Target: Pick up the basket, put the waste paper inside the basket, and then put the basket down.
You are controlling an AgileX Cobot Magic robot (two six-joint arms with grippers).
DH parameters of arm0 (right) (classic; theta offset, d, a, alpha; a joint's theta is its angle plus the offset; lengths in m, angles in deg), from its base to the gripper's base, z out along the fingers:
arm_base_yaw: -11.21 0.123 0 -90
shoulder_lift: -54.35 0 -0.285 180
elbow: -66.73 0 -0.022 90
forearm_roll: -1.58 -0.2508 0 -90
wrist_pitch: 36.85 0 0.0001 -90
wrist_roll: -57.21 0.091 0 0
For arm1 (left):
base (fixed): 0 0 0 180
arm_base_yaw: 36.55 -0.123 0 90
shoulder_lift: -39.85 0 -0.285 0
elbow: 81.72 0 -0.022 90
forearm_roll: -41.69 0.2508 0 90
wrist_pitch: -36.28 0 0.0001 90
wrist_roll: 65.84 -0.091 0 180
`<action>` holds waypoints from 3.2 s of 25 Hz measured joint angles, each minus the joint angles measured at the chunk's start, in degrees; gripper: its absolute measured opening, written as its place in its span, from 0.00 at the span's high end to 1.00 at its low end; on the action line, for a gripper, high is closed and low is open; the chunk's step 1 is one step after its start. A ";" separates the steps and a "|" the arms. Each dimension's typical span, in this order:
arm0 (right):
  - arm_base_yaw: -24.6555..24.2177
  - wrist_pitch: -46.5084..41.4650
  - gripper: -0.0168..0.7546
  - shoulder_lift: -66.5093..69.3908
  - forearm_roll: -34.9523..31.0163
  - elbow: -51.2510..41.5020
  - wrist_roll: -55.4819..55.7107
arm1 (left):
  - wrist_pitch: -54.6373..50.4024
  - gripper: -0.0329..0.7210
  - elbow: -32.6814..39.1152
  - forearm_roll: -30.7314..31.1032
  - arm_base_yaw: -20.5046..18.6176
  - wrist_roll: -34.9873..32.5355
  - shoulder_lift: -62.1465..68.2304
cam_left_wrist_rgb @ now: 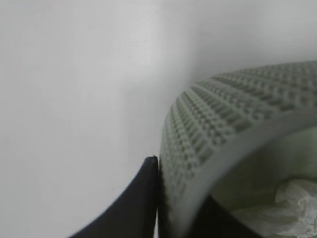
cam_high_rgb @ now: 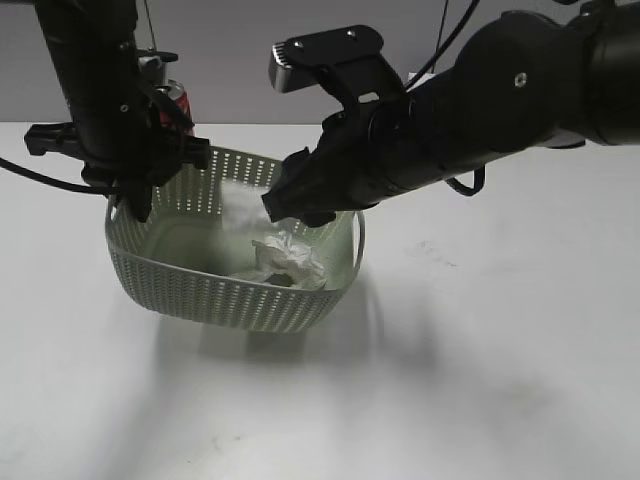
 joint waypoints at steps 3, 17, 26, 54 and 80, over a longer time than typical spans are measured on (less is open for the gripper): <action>-0.88 -6.65 0.22 0.22 4.54 3.58 0.98 | -0.02 0.88 0.00 -0.30 0.00 0.00 0.00; -32.89 -37.40 0.24 -4.55 22.51 8.45 9.10 | 12.40 0.88 0.00 -7.61 0.00 0.00 0.04; -38.03 -40.07 0.25 -21.25 21.01 0.88 8.88 | 16.84 0.88 0.00 -14.39 0.00 -1.95 0.86; -38.03 -44.95 0.25 -95.50 20.41 -36.89 8.87 | 3.45 0.08 -6.63 -11.55 -3.97 -9.53 8.60; -38.03 -42.40 0.25 -98.34 22.58 -38.47 11.20 | 0.54 0.23 19.81 6.86 -7.11 -14.07 -49.00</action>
